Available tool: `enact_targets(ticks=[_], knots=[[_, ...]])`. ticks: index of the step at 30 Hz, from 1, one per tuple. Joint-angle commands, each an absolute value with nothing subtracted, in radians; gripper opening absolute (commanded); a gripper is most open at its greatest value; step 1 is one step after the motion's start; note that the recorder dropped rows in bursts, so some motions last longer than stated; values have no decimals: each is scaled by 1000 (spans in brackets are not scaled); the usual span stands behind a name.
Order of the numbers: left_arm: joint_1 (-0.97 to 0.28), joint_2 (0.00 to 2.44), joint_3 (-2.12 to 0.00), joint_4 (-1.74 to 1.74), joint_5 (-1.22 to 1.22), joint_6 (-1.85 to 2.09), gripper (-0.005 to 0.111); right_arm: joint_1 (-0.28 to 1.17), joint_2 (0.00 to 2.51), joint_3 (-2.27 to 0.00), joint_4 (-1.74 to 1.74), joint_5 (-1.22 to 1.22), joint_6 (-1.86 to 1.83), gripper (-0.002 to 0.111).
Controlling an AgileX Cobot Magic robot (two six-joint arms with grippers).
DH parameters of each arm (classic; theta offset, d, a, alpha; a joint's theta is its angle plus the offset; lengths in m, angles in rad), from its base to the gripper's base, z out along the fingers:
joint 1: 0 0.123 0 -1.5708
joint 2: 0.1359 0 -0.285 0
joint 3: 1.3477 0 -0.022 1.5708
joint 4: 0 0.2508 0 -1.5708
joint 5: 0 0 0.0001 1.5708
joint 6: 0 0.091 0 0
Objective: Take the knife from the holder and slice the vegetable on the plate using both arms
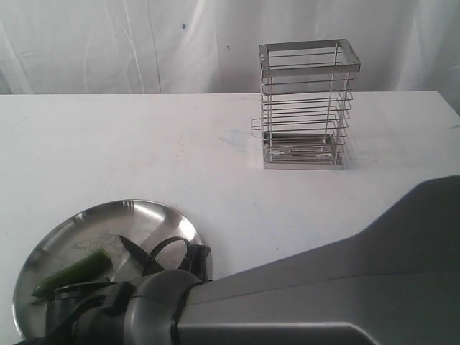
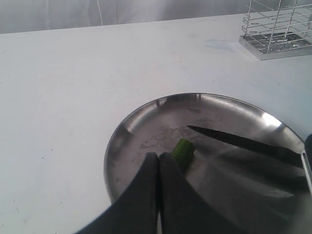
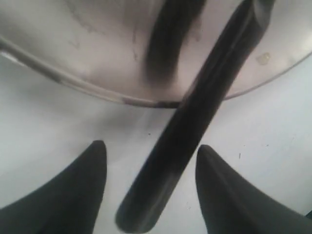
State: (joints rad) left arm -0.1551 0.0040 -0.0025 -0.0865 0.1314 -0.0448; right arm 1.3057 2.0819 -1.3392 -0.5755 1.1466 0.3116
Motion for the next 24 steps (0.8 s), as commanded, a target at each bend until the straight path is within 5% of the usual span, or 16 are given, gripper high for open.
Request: enact_targets(ticks=[1,6,14,24], knots=[[-161,0,0,-95,132,-46,0,1296,2093,-1336,-642,1134,319,48],[-161,0,0,-95,132,-46,0,1285,2097,-1336,-658,1146,319,46],[-161,0,0,-95,132,-48,0,1285,2080,-1336,-657,1155,325,17],[-161,0,0,-95,132,-46,0,1255,1910,-1342,-572,1221,351,15]])
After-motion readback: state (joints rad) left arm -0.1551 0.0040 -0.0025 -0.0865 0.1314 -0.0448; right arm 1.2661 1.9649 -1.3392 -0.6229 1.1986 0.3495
